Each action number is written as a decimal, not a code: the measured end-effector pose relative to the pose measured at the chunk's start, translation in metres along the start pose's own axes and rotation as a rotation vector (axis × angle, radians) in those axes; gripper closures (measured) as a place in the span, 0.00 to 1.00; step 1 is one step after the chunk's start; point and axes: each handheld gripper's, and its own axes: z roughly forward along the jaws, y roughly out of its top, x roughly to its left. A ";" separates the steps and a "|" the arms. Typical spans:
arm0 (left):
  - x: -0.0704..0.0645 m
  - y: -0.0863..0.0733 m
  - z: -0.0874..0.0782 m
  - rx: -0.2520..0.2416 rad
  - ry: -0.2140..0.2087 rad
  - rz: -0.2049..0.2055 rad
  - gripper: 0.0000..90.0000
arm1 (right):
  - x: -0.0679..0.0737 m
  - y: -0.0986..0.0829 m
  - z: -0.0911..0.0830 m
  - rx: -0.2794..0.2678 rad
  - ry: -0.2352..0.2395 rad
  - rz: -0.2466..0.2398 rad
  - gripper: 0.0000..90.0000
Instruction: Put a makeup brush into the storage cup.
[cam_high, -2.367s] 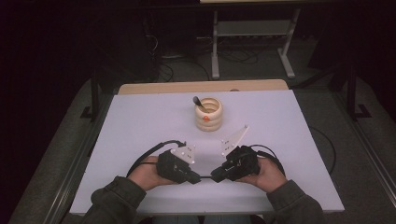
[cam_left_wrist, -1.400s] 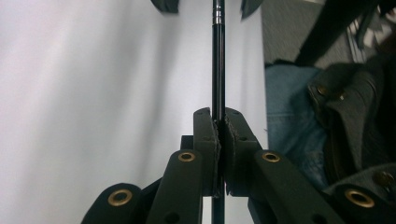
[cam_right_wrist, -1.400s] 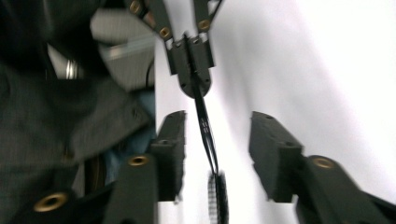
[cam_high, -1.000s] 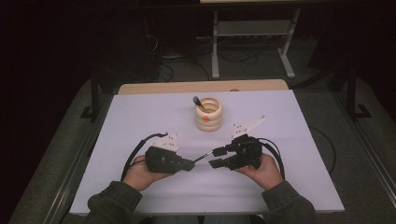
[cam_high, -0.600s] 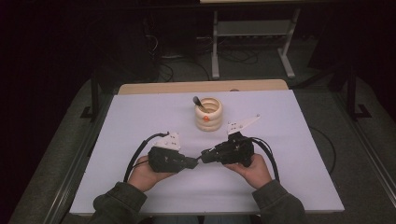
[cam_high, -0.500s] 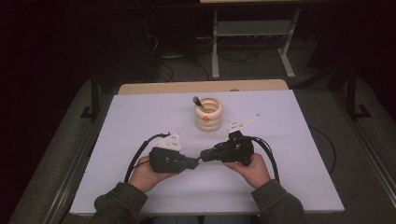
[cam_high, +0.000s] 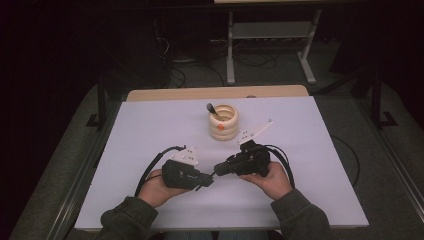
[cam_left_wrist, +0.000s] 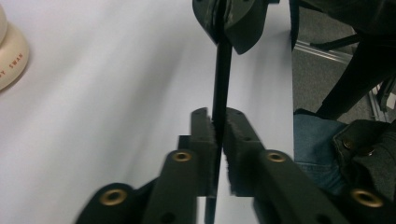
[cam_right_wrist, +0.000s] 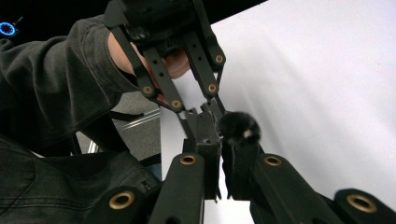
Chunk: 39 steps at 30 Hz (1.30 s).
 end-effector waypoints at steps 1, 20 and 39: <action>0.000 0.000 0.000 -0.001 -0.001 -0.001 0.93 | 0.001 0.001 0.000 -0.001 -0.002 -0.005 0.94; 0.002 0.003 -0.002 -0.030 0.031 -0.020 0.93 | 0.001 0.005 -0.001 -0.072 -0.024 0.020 0.94; 0.002 -0.014 -0.018 -0.026 0.092 -0.099 0.73 | -0.010 0.012 -0.019 0.077 -0.149 0.037 0.94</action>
